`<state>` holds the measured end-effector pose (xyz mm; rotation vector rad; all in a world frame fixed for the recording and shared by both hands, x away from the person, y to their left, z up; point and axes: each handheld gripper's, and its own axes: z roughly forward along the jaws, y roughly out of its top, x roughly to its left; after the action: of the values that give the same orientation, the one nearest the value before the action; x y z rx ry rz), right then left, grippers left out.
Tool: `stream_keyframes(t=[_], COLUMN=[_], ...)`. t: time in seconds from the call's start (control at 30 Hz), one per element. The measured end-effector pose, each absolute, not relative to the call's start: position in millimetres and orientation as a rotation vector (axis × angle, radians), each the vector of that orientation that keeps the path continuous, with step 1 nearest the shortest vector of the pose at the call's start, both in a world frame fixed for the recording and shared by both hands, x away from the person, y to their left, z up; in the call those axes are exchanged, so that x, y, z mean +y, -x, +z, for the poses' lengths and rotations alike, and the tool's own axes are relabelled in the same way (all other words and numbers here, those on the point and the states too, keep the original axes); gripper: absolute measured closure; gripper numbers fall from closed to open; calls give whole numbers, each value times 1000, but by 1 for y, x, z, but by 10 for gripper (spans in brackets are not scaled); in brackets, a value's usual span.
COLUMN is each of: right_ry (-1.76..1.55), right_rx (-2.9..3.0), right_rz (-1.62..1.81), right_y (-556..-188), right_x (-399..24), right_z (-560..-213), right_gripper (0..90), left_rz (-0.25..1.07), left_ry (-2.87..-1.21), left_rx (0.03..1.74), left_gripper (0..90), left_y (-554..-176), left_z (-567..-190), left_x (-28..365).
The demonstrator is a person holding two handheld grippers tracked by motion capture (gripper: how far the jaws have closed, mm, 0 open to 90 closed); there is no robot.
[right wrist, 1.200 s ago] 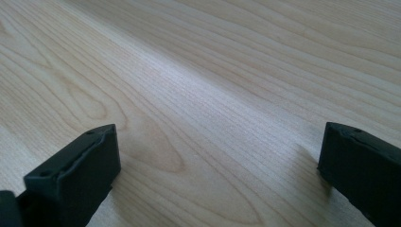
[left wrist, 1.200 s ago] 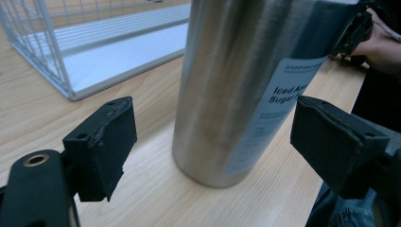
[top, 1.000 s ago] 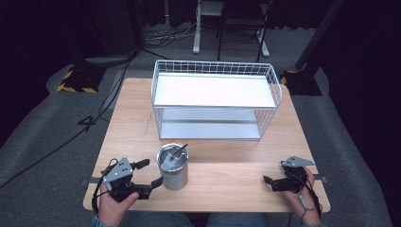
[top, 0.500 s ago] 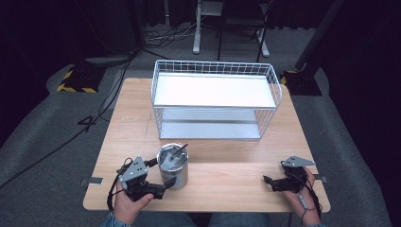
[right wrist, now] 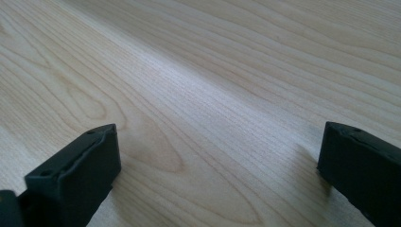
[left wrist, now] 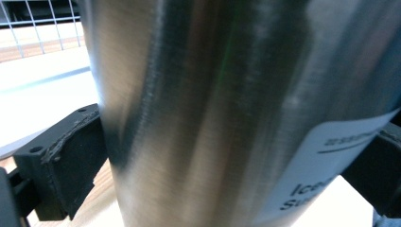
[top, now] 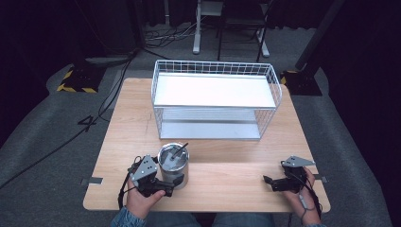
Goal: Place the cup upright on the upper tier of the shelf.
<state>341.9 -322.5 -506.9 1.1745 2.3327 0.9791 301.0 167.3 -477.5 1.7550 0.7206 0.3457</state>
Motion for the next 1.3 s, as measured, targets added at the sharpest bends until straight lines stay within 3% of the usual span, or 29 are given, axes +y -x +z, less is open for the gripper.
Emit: stream_keyframes(t=[0.33,0.97,1.3], right_ry=[-1175,-1175,-1175], right_rx=[2332,2332,2332], right_rz=[979,979,978], right_y=[-342,-342,-342], right_x=[-323,-322,-322], right_z=[-507,-507,-507], right_gripper=[3,4,4], left_rz=[461,462,480], left_ry=[-1803,-1808,-1790], left_rx=[688,717,706], left_gripper=[20,38,38], left_y=[-302,-299,-298], left_z=[-485,-483,-454], left_x=[156,155,155])
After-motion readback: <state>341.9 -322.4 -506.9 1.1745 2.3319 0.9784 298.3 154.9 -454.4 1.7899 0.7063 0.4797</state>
